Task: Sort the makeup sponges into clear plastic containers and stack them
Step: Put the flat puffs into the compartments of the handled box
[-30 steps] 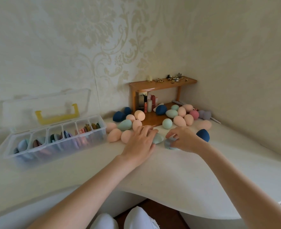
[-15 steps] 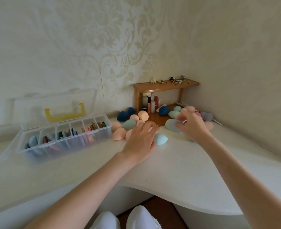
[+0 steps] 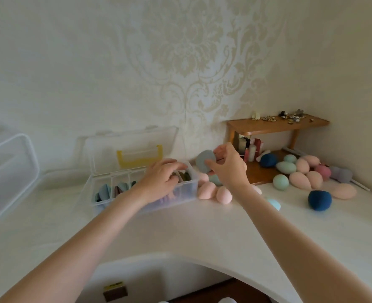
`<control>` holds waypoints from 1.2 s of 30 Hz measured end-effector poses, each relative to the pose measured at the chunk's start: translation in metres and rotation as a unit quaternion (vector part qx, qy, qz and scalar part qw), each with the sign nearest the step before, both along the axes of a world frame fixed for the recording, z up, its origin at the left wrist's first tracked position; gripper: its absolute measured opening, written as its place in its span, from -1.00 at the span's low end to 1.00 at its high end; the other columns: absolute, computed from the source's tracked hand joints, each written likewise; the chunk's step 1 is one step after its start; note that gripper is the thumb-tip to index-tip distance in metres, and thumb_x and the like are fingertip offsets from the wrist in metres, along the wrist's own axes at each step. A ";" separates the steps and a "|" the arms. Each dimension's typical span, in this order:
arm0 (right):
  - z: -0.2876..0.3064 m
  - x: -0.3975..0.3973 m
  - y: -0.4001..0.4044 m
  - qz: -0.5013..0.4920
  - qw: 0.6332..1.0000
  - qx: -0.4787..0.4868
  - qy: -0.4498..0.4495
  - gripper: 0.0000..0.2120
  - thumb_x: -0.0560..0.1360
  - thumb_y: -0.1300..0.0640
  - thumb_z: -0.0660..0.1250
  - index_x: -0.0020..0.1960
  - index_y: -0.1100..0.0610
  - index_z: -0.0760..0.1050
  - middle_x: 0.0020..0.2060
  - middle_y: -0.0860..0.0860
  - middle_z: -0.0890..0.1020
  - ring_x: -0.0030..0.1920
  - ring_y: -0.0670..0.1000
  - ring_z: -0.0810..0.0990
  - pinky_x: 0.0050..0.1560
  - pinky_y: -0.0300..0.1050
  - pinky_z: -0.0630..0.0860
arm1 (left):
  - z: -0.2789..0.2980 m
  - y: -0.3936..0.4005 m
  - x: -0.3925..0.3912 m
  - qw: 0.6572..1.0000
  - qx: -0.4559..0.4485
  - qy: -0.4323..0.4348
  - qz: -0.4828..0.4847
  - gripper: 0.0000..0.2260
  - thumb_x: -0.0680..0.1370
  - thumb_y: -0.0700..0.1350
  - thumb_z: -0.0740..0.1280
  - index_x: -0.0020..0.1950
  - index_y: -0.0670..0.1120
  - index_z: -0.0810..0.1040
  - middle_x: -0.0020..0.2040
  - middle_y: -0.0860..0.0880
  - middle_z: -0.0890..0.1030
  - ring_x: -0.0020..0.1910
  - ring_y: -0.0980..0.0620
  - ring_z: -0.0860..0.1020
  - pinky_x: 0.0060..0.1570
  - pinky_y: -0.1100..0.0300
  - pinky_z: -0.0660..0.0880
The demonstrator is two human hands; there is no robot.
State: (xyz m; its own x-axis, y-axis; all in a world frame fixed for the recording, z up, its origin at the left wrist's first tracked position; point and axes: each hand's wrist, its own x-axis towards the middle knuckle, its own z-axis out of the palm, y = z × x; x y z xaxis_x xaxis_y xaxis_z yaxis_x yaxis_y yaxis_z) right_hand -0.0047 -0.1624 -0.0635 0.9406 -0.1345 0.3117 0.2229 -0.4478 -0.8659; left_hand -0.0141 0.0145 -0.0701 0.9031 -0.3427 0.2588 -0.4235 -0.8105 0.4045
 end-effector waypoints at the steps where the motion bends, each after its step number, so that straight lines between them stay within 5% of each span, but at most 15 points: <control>1: -0.002 0.004 0.008 0.004 1.000 -0.017 -0.004 -0.73 0.47 0.19 0.38 0.10 0.17 0.37 -0.14 0.01 0.54 -0.28 0.00 0.59 -0.27 -0.23 0.53 | 0.000 0.001 0.000 0.999 0.026 0.015 -0.011 -0.63 0.57 -0.27 0.11 0.34 -0.02 0.42 0.36 0.00 0.41 0.46 0.03 0.21 0.46 0.07 0.11; 9: -0.003 0.005 0.030 -0.008 0.989 -0.123 -0.087 -0.74 0.51 0.25 0.30 0.13 0.26 0.31 -0.15 0.06 0.48 -0.19 0.07 0.54 -0.18 -0.07 0.53 | -0.006 0.006 0.014 0.984 0.174 -0.005 -0.025 -0.62 0.58 0.07 0.13 0.41 0.13 0.30 0.36 0.10 0.38 0.39 0.02 0.18 0.40 0.06 0.06; 13: -0.003 0.005 0.030 0.003 0.987 -0.123 -0.103 -0.72 0.50 0.26 0.30 0.15 0.27 0.31 -0.12 0.13 0.53 -0.16 0.10 0.54 -0.13 0.01 0.56 | 0.000 0.013 0.014 0.994 0.093 -0.025 -0.045 -0.52 0.46 0.14 0.16 0.38 0.09 0.36 0.34 0.07 0.43 0.38 -0.01 0.27 0.40 0.00 0.18; 18: 0.000 0.010 0.043 0.021 0.994 -0.068 -0.088 -0.69 0.49 0.27 0.32 0.17 0.20 0.31 -0.10 0.01 0.50 -0.16 0.07 0.59 -0.13 -0.01 0.63 | 0.021 0.057 0.013 0.998 -0.033 0.038 0.023 -0.74 0.57 -0.17 0.18 0.18 0.02 0.56 0.29 0.01 0.53 0.21 -0.16 0.54 0.28 0.03 0.39; 22: -0.005 0.011 0.060 0.045 0.994 -0.053 -0.082 -0.71 0.49 0.26 0.33 0.15 0.17 0.31 -0.13 -0.03 0.48 -0.29 -0.14 0.48 -0.27 -0.31 0.50 | 0.025 0.079 0.005 0.997 -0.032 0.041 0.058 -0.69 0.56 -0.28 0.16 0.00 0.05 0.63 0.13 0.01 0.63 0.04 -0.20 0.61 0.11 0.04 0.49; 25: -0.006 0.010 0.072 0.064 0.994 -0.041 -0.075 -0.71 0.49 0.25 0.33 0.15 0.18 0.32 -0.13 -0.02 0.48 -0.25 -0.11 0.50 -0.26 -0.30 0.52 | 0.022 0.092 0.001 0.996 -0.025 0.064 0.052 -0.58 0.54 -0.32 0.15 -0.16 0.20 0.57 0.02 0.05 0.64 0.02 -0.28 0.60 0.13 -0.09 0.52; 31: -0.006 0.007 0.092 0.132 0.982 -0.122 -0.051 -0.73 0.46 0.27 0.32 0.12 0.21 0.33 -0.19 0.06 0.52 -0.23 0.02 0.52 -0.23 -0.20 0.53 | 0.011 0.097 -0.001 0.996 -0.012 0.087 0.027 -0.57 0.50 -0.37 0.11 0.12 0.05 0.60 0.19 -0.05 0.60 0.14 -0.05 0.57 0.22 0.01 0.46; 34: -0.008 0.006 0.097 0.131 0.967 -0.210 -0.061 -0.73 0.46 0.24 0.32 0.11 0.24 0.33 -0.20 0.16 0.56 -0.21 0.08 0.52 -0.11 0.00 0.50 | 0.004 0.088 0.001 0.995 0.013 0.092 -0.025 -0.55 0.45 -0.32 0.11 0.12 0.10 0.59 0.06 -0.10 0.65 0.07 -0.17 0.56 0.18 -0.08 0.46; 36: -0.006 0.006 0.098 0.135 0.957 -0.249 -0.061 -0.72 0.48 0.21 0.32 0.11 0.25 0.31 -0.23 0.11 0.52 -0.22 0.07 0.49 -0.14 -0.01 0.48 | 0.001 0.081 0.002 0.995 0.041 0.086 -0.028 -0.56 0.45 -0.31 0.12 0.16 0.08 0.57 0.04 -0.07 0.65 0.07 -0.06 0.45 0.20 0.04 0.41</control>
